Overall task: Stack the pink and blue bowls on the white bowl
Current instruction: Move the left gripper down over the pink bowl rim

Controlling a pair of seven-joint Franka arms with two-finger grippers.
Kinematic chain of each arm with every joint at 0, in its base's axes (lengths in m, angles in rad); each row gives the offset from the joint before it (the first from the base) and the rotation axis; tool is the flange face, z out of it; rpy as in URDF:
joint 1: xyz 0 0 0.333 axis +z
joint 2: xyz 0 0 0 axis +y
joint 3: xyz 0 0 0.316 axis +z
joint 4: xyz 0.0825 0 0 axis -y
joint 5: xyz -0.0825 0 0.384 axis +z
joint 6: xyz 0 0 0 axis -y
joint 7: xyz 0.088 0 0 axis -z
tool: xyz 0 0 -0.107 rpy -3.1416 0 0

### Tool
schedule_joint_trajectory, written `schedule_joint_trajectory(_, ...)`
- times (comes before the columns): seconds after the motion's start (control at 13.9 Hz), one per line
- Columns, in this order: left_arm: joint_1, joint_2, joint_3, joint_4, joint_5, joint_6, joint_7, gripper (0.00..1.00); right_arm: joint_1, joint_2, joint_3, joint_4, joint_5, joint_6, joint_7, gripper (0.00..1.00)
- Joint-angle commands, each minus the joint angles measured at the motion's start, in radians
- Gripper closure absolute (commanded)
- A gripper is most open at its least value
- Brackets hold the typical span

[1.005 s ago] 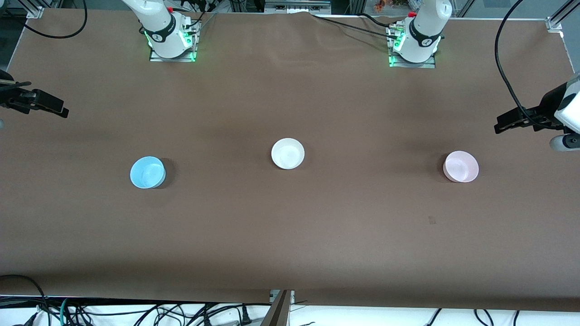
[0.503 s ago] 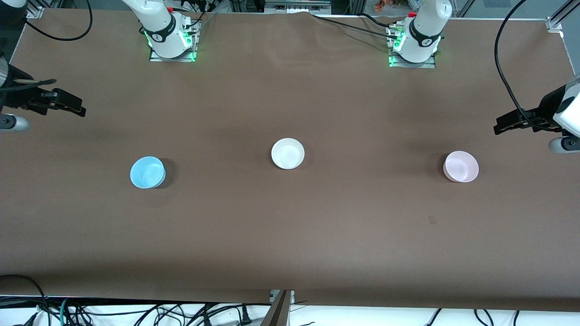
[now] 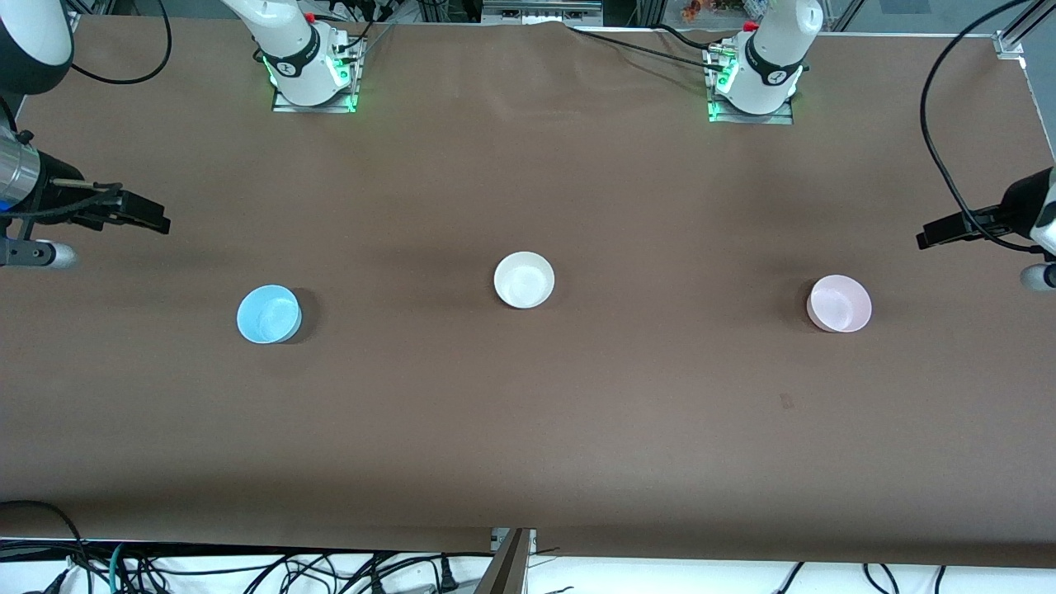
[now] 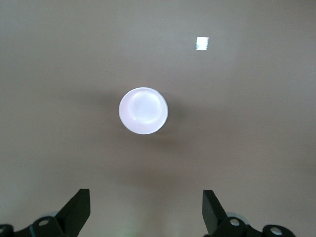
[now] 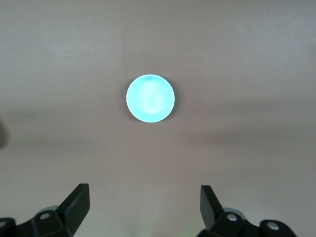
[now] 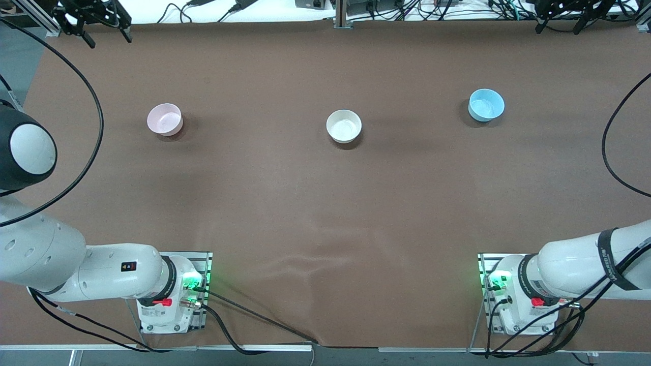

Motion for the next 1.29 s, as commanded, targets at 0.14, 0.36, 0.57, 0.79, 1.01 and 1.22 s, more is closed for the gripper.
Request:
schedule_joint_trajectory(0.14,0.071,0.026,-0.006,-0.077,0.008,0.088,0.028,0.00,-0.006,0.008,-0.003,0.018,0.008,0.022,-0.003,0.01)
schedule_joint_trajectory(0.36,0.109,0.065,-0.004,-0.135,0.008,0.183,0.168,0.00,-0.005,0.015,-0.003,0.021,0.011,0.031,0.009,0.01)
schedule_joint_trajectory(0.57,0.124,0.082,-0.003,-0.232,0.007,0.338,0.223,0.00,-0.009,0.016,-0.005,0.023,0.014,0.031,0.008,0.01)
schedule_joint_trajectory(0.79,0.146,0.104,0.000,-0.278,-0.054,0.432,0.312,0.00,-0.009,0.016,-0.005,0.023,0.013,0.031,0.008,0.01)
schedule_joint_trajectory(1.01,0.161,0.166,0.032,-0.289,-0.150,0.498,0.418,0.00,-0.014,0.016,-0.005,0.023,0.013,0.031,0.008,0.01)
schedule_joint_trajectory(1.22,0.172,0.190,0.045,-0.339,-0.213,0.587,0.496,0.00,-0.017,0.016,-0.005,0.023,0.013,0.031,0.006,0.01)
